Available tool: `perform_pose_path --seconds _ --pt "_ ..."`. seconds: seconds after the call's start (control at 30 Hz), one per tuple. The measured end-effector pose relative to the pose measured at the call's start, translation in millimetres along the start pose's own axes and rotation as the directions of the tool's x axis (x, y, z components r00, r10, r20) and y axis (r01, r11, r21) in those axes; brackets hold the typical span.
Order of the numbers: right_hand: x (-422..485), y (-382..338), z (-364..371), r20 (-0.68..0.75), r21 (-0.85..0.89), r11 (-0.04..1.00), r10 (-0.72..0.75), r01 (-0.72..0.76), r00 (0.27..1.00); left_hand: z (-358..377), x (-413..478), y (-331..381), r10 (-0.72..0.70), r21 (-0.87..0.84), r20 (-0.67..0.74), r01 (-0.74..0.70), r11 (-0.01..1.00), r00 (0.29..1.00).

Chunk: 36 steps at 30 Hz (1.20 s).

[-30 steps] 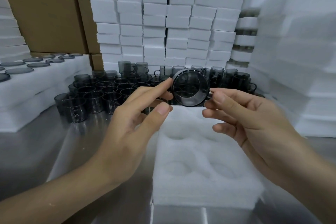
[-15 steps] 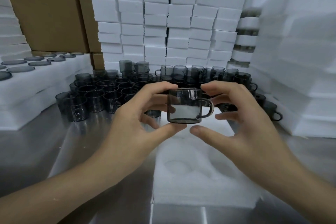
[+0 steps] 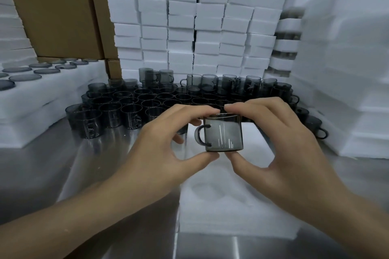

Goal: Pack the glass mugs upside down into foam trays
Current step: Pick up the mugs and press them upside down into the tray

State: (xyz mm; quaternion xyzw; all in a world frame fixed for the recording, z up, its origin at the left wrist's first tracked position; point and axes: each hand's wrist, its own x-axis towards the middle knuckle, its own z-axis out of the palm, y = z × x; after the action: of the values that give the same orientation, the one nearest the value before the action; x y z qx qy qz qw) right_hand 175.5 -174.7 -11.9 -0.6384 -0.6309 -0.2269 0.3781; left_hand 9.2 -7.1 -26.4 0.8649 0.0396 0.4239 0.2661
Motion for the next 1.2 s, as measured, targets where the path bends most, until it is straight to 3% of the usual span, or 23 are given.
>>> perform_pose_path --seconds 0.23,0.6,0.7,0.87,1.13,1.2 --pt "2 3 -5 0.091 0.062 0.994 0.079 -0.085 0.993 -2 1 4 -0.083 -0.129 0.007 0.083 0.988 0.997" --pt "1 1 -4 -0.019 -0.063 0.997 -0.051 0.05 0.999 -3 2 -1 -0.064 -0.055 0.033 0.065 0.996 0.997" --pt "2 1 -5 0.002 -0.028 0.998 -0.057 0.057 0.998 -2 2 -3 -0.093 -0.127 0.045 0.098 0.987 0.995" --pt "2 6 -6 0.086 0.03 0.997 0.067 -0.069 0.994 0 5 -7 -0.143 -0.249 0.074 0.157 0.956 0.987" --pt "3 6 -3 0.081 0.19 0.978 0.074 -0.088 0.994 2 3 -8 -0.144 -0.198 0.112 0.164 0.966 0.983" --pt "2 7 -2 0.073 0.155 0.985 0.068 -0.079 0.995 0 2 -10 -0.137 -0.156 0.109 0.153 0.976 0.985"
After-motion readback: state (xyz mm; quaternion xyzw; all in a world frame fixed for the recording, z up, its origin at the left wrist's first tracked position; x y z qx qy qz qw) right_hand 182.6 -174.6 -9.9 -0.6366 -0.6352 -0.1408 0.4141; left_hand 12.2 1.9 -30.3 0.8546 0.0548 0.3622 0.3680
